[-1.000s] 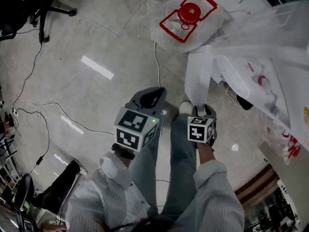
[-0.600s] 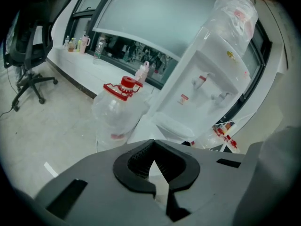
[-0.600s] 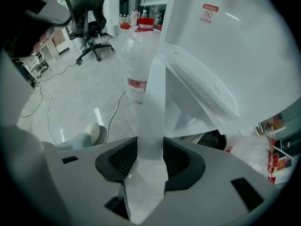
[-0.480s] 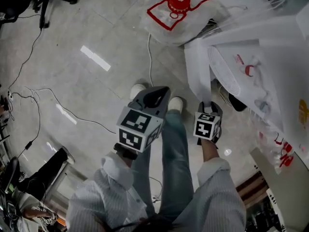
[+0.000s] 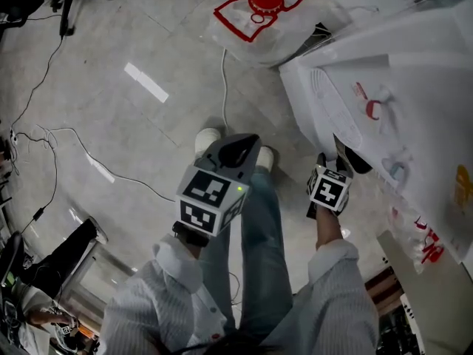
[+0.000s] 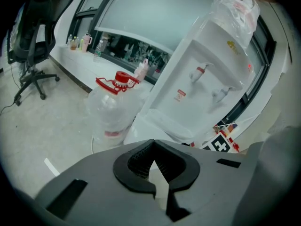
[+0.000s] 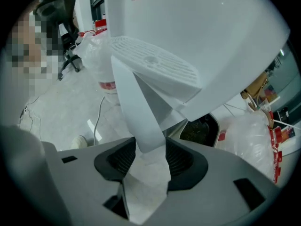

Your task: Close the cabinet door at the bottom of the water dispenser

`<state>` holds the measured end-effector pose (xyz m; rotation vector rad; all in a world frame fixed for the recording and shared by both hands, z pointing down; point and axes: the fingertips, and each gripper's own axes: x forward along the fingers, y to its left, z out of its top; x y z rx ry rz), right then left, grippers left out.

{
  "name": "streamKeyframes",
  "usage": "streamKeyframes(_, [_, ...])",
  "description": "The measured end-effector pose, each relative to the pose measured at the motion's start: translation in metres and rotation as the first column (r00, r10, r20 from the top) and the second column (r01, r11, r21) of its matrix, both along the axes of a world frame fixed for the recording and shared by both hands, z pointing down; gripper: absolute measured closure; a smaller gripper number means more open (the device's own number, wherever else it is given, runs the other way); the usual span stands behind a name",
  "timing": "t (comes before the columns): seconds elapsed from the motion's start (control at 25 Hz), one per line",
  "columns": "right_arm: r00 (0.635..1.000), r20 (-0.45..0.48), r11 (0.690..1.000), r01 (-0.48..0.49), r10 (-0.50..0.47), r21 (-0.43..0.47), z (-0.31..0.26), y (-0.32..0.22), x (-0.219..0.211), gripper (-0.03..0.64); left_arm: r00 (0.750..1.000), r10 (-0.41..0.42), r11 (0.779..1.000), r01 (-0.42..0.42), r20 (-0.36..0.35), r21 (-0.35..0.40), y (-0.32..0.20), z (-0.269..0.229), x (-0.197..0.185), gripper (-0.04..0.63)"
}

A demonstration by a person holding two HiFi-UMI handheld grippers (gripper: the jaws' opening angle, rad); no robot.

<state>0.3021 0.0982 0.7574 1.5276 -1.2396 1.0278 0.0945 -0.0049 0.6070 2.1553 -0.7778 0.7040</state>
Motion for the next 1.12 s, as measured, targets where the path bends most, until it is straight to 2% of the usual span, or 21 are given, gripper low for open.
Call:
streamKeyframes(0.36, [0.998,0.047,0.999,-0.047,0.048,-0.018,0.008,0.002,0.008,0.442,1.000,-0.008,0.999,0.008,-0.001,0.035,-0.013,-0.001,0.009,0.586])
streamKeyframes(0.48, [0.993,0.065,0.993,-0.099,0.103,-0.064,0.015,0.007,0.013,0.439,1.000,-0.018,0.999,0.018,-0.005,0.034,-0.012,-0.002,0.009,0.586])
streamKeyframes(0.64, [0.978,0.113,0.983,-0.167,0.175,-0.076,0.019,0.008,0.013,0.439,1.000,-0.026,0.999,0.026,0.003,0.027,-0.010,0.000,0.004,0.586])
streamKeyframes(0.72, [0.981,0.110,0.985,-0.154,0.162,-0.075,0.019,0.007,0.014,0.469,1.000,-0.026,0.999,0.025,0.013,0.025,-0.008,0.002,0.001,0.586])
streamKeyframes(0.92, [0.992,0.050,0.992,-0.111,0.114,-0.061,0.017,0.001,0.029,0.483,0.999,-0.025,0.999,0.025,0.022,0.024,-0.007,0.007,-0.001,0.586])
streamKeyframes(1.12, [0.997,0.043,0.997,-0.060,0.062,-0.053,0.018,0.000,0.035,0.486,1.000,-0.025,0.999,0.024,0.017,0.032,-0.009,0.008,0.002,0.586])
